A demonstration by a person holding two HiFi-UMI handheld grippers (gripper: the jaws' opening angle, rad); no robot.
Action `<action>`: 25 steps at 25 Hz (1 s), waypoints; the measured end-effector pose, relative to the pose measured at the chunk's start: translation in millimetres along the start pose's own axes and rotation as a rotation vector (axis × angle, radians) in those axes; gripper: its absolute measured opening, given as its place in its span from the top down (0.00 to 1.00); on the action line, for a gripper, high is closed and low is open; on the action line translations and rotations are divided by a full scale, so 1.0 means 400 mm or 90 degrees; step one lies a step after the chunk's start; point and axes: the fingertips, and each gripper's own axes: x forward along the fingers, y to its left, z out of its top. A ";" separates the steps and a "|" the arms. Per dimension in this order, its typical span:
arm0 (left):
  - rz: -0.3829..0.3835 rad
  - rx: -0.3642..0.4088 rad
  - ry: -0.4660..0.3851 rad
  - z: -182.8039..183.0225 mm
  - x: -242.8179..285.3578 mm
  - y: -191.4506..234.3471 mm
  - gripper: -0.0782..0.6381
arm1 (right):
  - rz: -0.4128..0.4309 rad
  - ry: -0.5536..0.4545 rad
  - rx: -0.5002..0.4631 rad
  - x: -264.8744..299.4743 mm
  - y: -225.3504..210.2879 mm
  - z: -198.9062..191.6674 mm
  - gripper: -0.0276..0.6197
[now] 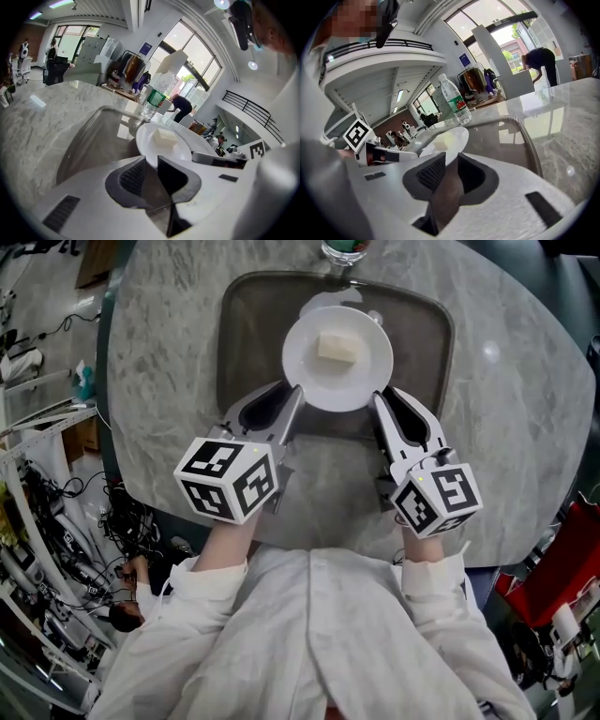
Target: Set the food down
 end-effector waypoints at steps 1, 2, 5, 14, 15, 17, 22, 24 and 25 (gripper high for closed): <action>-0.004 0.007 0.000 0.002 0.003 -0.001 0.78 | 0.003 -0.001 0.000 0.003 0.003 0.001 0.86; -0.010 0.016 0.000 0.005 0.006 -0.006 0.82 | 0.007 0.000 -0.002 0.008 0.009 0.000 0.86; -0.026 0.028 0.001 0.008 0.019 -0.029 0.82 | 0.012 0.010 -0.027 0.020 0.026 -0.008 0.86; -0.033 0.028 0.007 0.003 0.026 -0.045 0.82 | 0.013 0.007 -0.014 0.017 0.030 0.000 0.88; -0.032 0.028 0.006 0.004 0.027 -0.045 0.82 | 0.012 0.006 -0.014 0.016 0.025 0.001 0.88; -0.030 0.030 0.005 0.005 0.027 -0.046 0.82 | 0.008 0.006 -0.014 0.013 0.016 0.002 0.88; -0.028 0.033 -0.001 0.008 0.012 -0.052 0.82 | 0.002 0.005 -0.022 -0.004 0.011 0.012 0.88; -0.029 0.036 -0.006 0.008 0.003 -0.056 0.82 | 0.000 0.003 -0.028 -0.013 0.012 0.016 0.88; -0.030 0.037 -0.010 0.008 -0.002 -0.060 0.82 | -0.001 0.002 -0.033 -0.018 0.014 0.018 0.89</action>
